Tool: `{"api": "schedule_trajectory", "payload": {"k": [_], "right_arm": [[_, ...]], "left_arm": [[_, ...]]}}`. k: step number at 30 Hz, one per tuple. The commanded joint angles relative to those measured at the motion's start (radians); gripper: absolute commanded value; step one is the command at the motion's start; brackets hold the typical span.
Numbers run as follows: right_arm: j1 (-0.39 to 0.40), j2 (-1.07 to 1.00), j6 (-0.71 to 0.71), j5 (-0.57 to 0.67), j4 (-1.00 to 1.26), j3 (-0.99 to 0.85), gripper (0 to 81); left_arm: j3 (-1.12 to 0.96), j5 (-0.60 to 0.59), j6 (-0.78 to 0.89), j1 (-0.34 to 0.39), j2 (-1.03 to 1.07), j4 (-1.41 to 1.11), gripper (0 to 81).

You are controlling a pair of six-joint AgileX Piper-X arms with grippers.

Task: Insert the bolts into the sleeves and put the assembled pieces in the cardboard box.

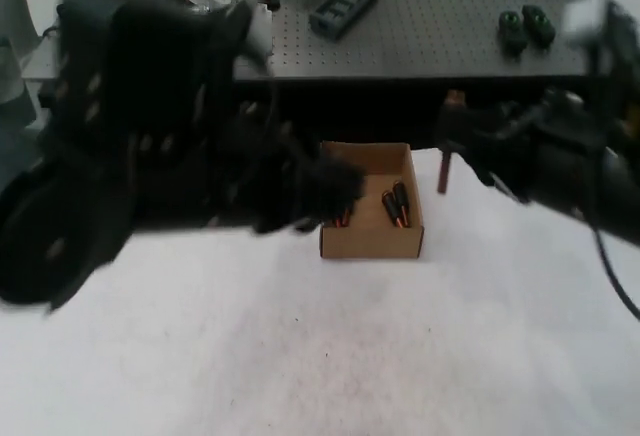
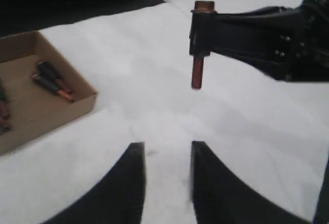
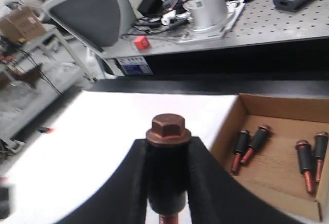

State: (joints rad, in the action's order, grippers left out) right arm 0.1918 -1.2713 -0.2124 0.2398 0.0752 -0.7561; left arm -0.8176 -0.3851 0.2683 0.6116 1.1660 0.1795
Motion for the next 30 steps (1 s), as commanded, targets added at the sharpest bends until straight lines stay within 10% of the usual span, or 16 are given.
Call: {"api": "schedule_trajectory", "payload": {"k": [1,5,21,30], "right_arm": [[-0.002,-0.035,0.037,-0.021,-0.005,-0.036,3.8],[-0.002,-0.28,0.048,-0.103,-0.094,-0.221,3.8],[0.031,-0.844,0.045,-0.163,-0.385,-0.722,1.0],[0.027,-0.779,-0.018,-0.184,-0.382,-0.722,36.6]], "left_arm": [[0.073,0.117,-0.026,0.0,-0.118,0.007,12.7],[0.185,0.146,-0.015,0.0,-0.266,0.007,0.6],[0.393,0.465,0.068,0.0,-0.691,0.319,0.6],[0.394,0.45,0.068,0.0,-0.697,0.433,0.6]]}}
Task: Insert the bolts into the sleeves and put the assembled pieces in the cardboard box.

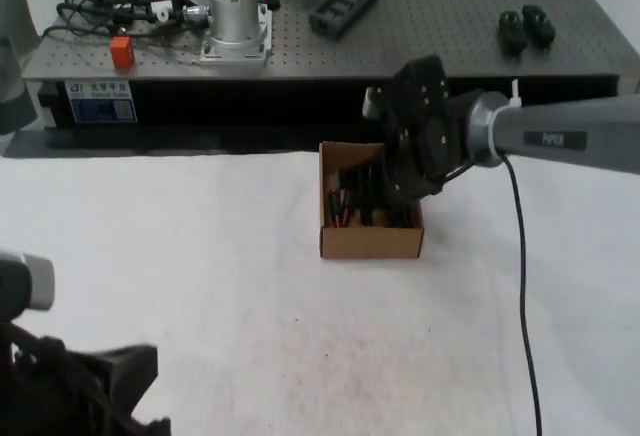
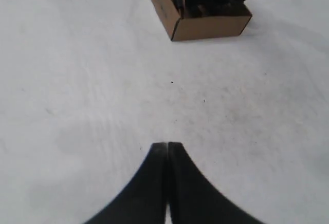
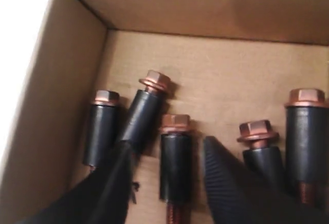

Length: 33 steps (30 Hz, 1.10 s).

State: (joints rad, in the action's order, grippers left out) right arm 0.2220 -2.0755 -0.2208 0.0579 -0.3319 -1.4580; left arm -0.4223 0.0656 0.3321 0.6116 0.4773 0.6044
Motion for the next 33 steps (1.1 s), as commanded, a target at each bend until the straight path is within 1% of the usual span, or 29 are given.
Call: {"api": "schedule_trajectory", "payload": {"k": [1,5,7,12,16,20,23,27,33], "right_arm": [[-0.007,0.052,-0.006,-0.002,0.014,-0.02,35.7],[-0.009,0.208,0.046,0.003,-0.062,0.028,30.1],[-0.009,0.329,0.09,0.003,-0.056,0.121,26.3],[-0.009,0.675,0.11,0.023,0.045,0.462,17.6],[-0.009,0.966,0.11,0.076,0.001,0.701,13.0],[-0.009,1.187,0.11,0.079,-0.069,0.896,12.2],[-0.009,1.301,0.11,0.079,-0.073,1.01,12.2],[-0.009,1.394,0.11,0.079,-0.068,1.121,12.2],[-0.009,1.425,0.101,0.079,-0.013,1.248,12.2]], "left_arm": [[-0.002,0.008,0.004,0.0,-0.008,0.008,0.6],[-0.002,0.112,0.004,0.0,-0.025,0.024,0.6],[0.004,0.125,0.002,0.0,-0.047,0.029,0.6],[0.064,0.104,0.01,0.0,-0.157,0.029,0.6],[0.126,0.057,0.065,0.0,-0.261,0.029,0.6],[0.17,0.043,0.088,0.0,-0.332,0.029,0.6],[0.181,0.035,0.086,0.0,-0.346,0.055,0.6],[0.181,0.036,0.086,0.0,-0.344,0.059,0.6],[0.181,0.036,0.088,0.0,-0.344,0.077,0.6]]}}
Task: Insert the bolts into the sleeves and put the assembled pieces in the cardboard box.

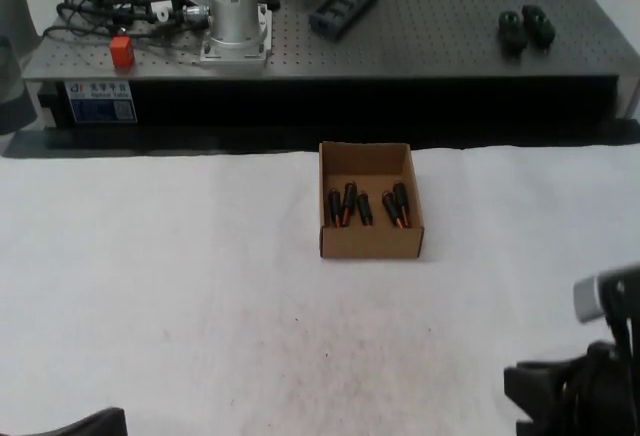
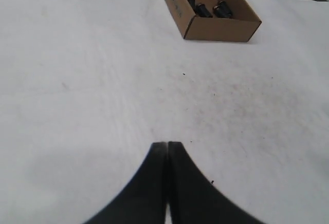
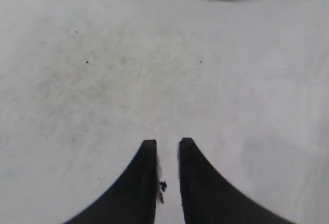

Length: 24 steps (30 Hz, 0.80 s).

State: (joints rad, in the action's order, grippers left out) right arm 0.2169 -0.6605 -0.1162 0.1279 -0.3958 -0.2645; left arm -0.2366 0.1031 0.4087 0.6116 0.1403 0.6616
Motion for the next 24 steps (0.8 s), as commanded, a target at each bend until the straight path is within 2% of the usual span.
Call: {"api": "schedule_trajectory", "payload": {"k": [1,11,24], "right_arm": [[-0.004,0.01,-0.004,0.006,0.076,0.081,12.2],[-0.004,0.01,-0.067,-0.073,0.29,0.263,12.2],[-0.004,0.01,-0.07,-0.072,0.297,0.265,12.2]], "left_arm": [[0.001,-0.002,0.011,0.0,-0.007,0.025,0.6],[0.124,0.005,0.011,0.0,-0.007,-0.024,0.6],[0.127,0.005,0.011,0.0,-0.007,-0.042,0.6]]}}
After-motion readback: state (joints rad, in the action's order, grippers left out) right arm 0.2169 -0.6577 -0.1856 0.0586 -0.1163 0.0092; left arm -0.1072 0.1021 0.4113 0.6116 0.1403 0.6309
